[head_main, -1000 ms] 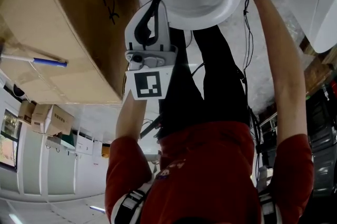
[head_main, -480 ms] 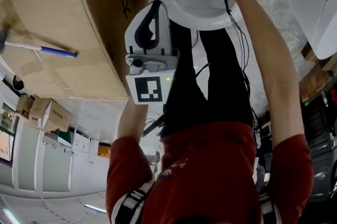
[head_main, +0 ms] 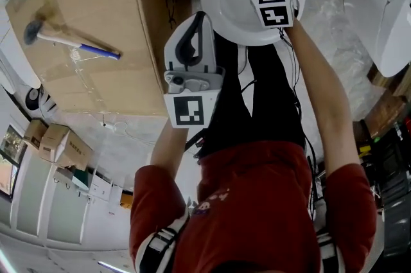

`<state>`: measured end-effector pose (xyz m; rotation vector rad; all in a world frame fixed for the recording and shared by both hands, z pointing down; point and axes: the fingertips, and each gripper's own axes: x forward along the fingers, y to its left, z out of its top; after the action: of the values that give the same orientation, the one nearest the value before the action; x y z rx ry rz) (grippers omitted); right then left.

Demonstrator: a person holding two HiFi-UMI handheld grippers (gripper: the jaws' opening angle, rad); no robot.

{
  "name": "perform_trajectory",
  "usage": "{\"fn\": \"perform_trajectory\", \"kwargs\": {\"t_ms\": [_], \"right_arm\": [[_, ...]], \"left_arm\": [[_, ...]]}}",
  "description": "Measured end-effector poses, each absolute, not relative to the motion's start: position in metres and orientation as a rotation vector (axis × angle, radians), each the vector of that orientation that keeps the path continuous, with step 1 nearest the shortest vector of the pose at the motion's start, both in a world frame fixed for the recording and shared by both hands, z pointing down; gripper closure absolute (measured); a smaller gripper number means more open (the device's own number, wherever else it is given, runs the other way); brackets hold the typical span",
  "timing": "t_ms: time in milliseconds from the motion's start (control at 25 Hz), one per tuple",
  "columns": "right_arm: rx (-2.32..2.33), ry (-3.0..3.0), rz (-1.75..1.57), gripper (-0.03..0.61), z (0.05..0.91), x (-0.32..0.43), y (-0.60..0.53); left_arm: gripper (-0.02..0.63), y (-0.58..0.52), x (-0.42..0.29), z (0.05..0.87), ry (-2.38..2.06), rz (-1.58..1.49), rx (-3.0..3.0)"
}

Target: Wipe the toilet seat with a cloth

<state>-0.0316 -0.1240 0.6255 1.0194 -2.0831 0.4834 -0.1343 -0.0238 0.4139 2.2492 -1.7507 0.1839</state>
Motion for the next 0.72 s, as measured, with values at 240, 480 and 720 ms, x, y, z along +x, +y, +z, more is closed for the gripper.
{"fn": "perform_trajectory", "kwargs": {"t_ms": [240,480,720], "right_arm": [[1.06,-2.156,0.57,0.495,0.537,-0.011,-0.08],[1.181,-2.239,0.598,0.495,0.41,0.023,-0.054],[1.38,-2.345,0.477,0.495,0.274,0.066,-0.057]], "left_arm": [[0.6,-0.041,-0.125,0.349,-1.787,0.13,2.281],[0.6,-0.039,-0.122,0.261,-1.882,0.126,2.351],[0.6,-0.038,-0.121,0.163,-2.014,0.015,2.393]]}}
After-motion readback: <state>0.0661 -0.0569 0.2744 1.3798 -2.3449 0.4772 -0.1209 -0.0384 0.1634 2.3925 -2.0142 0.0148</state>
